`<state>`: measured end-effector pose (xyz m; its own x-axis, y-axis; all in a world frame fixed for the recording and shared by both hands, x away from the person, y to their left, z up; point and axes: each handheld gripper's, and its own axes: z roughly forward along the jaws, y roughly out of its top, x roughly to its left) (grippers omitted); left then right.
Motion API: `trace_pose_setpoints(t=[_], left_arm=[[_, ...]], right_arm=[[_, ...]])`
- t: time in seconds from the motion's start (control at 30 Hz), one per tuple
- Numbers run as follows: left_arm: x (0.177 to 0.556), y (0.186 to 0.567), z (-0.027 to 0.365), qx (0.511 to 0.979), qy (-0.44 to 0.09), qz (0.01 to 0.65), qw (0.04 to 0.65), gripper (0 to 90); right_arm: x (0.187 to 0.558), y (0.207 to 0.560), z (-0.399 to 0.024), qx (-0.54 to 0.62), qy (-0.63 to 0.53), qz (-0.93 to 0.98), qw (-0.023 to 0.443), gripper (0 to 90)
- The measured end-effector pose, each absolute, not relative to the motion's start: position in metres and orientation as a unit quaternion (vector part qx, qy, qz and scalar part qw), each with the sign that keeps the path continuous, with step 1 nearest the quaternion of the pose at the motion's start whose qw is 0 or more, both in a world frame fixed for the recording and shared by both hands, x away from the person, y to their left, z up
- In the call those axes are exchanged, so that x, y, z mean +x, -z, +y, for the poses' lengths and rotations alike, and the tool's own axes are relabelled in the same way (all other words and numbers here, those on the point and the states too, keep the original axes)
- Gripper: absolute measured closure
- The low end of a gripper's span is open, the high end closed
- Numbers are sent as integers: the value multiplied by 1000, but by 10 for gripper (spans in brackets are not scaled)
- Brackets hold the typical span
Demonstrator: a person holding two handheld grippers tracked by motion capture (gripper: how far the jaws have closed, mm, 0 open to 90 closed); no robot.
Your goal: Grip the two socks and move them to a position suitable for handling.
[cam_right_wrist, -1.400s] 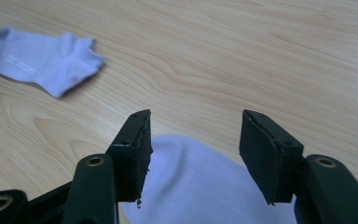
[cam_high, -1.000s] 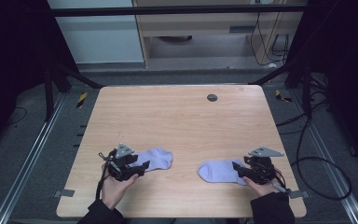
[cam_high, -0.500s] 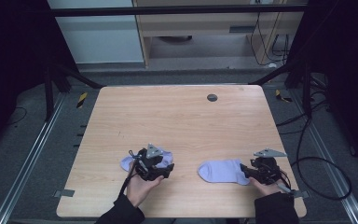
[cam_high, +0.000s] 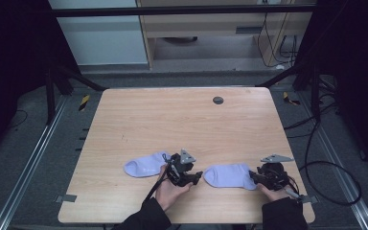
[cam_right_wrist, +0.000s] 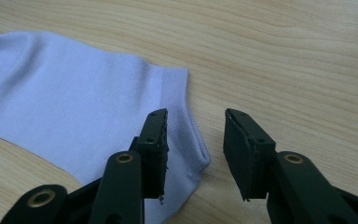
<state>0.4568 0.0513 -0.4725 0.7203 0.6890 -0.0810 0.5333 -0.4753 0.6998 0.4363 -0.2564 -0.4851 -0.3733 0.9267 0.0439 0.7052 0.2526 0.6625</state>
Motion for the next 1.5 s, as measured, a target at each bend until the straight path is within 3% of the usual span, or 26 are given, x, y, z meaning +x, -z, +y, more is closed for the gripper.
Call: trace_pose_setpoints(t=[0.23, 0.57, 0.7, 1.0, 1.5], left_arm=[[461, 484, 35, 858, -95, 355, 357, 589], [463, 492, 26, 865, -83, 352, 348, 782], [464, 492, 26, 866, -79, 353, 345, 870], [463, 481, 34, 866, -73, 349, 351, 892], [447, 452, 85, 858, -82, 349, 368, 892]], right_arm=[[437, 488, -258, 529, -302, 774, 174, 670], [438, 488, -255, 523, -296, 783, 164, 834], [437, 486, -254, 522, -299, 782, 162, 856], [435, 476, -252, 516, -313, 780, 163, 860], [423, 449, -218, 481, -350, 790, 151, 860]])
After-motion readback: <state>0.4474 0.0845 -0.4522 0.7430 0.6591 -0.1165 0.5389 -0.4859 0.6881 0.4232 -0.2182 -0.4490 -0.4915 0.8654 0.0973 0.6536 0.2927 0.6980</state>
